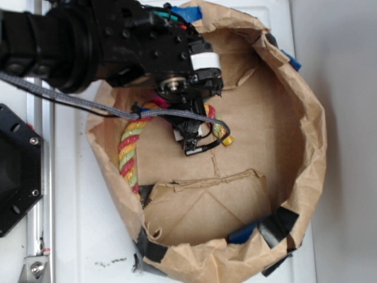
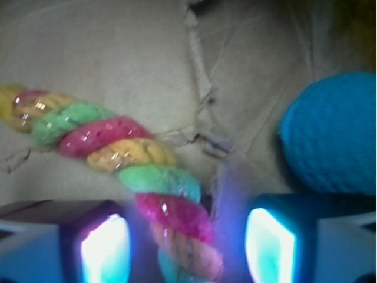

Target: Grab the multicolored rope.

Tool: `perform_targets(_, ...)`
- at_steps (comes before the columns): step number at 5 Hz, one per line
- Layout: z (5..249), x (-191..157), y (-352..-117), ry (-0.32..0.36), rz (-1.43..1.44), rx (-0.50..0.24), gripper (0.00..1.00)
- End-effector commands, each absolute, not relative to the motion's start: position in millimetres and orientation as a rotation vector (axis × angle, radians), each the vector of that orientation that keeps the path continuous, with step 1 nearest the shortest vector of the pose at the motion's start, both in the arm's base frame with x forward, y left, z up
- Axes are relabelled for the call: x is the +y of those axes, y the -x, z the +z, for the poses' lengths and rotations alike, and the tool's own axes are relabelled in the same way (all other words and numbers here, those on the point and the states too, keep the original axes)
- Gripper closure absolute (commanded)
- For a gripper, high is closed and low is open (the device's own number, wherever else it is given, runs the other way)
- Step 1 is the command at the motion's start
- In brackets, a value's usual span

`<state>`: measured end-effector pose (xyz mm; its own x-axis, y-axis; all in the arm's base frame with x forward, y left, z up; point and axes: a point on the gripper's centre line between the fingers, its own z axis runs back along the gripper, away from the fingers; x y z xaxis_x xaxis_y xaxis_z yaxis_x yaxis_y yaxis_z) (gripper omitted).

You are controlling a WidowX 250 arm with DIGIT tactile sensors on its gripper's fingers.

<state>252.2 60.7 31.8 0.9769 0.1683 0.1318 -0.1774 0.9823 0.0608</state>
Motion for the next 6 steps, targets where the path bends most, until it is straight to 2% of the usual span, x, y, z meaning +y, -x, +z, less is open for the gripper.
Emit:
perform_targets(1,38,63,-259,-0.084,0.162,-0.161,1.0)
perform_targets(2,40,65,-259,-0.089,0.172,-0.166,1.0)
perform_targets(3,62,63,-257,-0.098,0.203,-0.194,1.0)
perform_targets(4,112,52,-243,0.013,0.212,-0.22,1.0)
perform_targets(5,159,39,-235,0.073,0.23,-0.231,1.0)
perform_targets(6,184,34,-237,0.105,0.256,-0.236,1.0)
